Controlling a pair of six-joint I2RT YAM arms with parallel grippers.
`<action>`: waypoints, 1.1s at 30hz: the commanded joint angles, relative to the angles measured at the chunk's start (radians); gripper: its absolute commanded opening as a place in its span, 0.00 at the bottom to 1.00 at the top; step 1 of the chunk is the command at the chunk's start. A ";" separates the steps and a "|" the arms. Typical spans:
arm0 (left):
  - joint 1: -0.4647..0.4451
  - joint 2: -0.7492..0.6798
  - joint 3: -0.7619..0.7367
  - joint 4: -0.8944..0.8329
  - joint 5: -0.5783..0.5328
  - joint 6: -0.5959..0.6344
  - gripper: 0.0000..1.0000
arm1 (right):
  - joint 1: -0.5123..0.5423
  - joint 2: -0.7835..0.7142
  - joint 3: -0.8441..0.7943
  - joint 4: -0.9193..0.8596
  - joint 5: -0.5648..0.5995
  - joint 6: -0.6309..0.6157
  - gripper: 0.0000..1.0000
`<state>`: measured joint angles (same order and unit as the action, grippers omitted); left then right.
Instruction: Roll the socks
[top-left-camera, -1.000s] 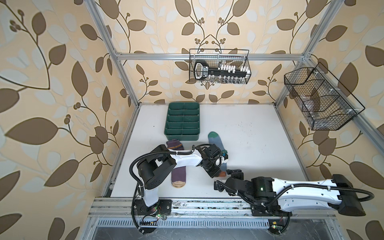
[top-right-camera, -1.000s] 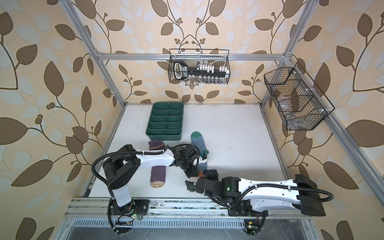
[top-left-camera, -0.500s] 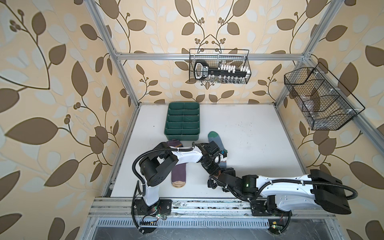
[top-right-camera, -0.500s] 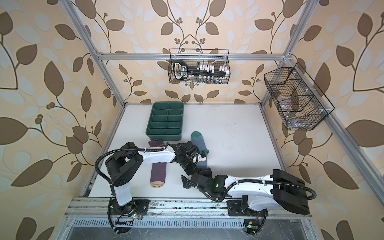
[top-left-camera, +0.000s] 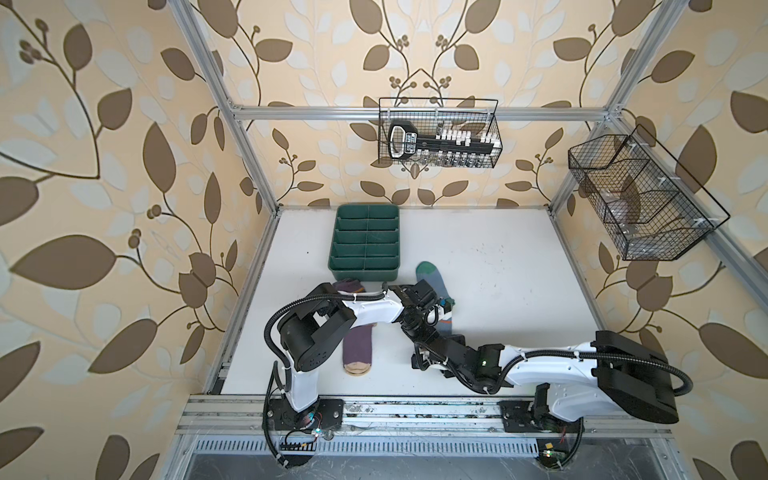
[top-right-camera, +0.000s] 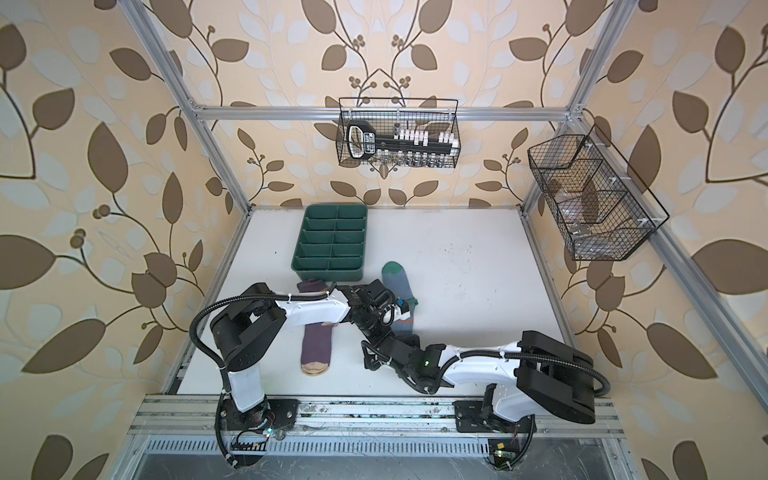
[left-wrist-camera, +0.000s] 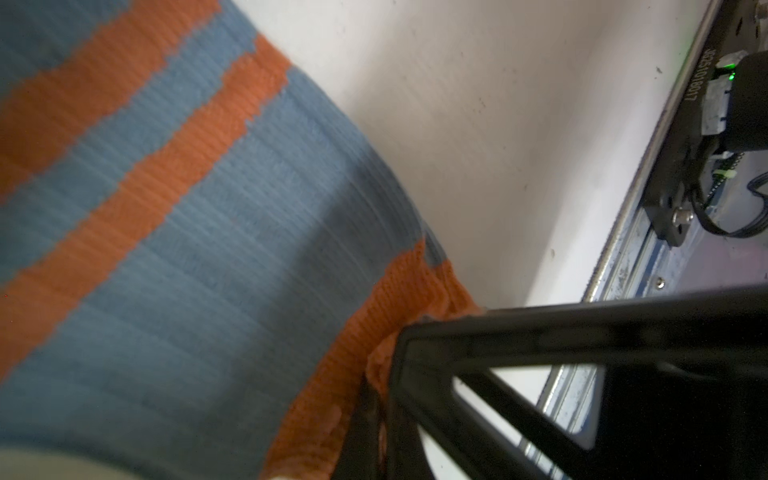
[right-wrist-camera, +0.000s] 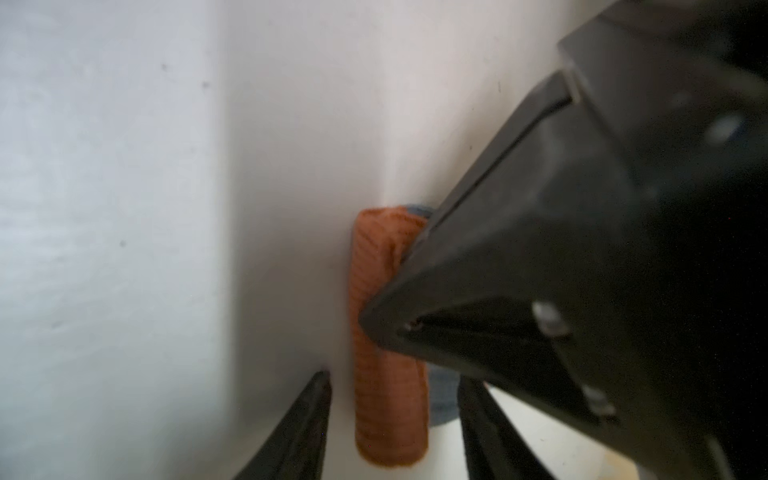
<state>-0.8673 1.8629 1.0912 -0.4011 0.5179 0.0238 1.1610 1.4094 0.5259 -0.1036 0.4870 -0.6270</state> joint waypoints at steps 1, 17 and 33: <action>-0.024 0.027 0.010 -0.059 0.014 0.023 0.00 | -0.018 0.052 0.011 0.011 -0.060 -0.015 0.33; -0.019 -0.162 -0.039 -0.005 -0.074 -0.006 0.44 | -0.030 0.062 0.059 -0.195 -0.201 0.042 0.00; 0.024 -0.997 -0.345 0.122 -0.719 0.270 0.53 | -0.213 0.231 0.297 -0.567 -0.658 0.153 0.00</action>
<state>-0.8291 0.9783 0.7860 -0.3130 -0.1127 0.1276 0.9848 1.5669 0.8150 -0.5072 -0.0010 -0.5095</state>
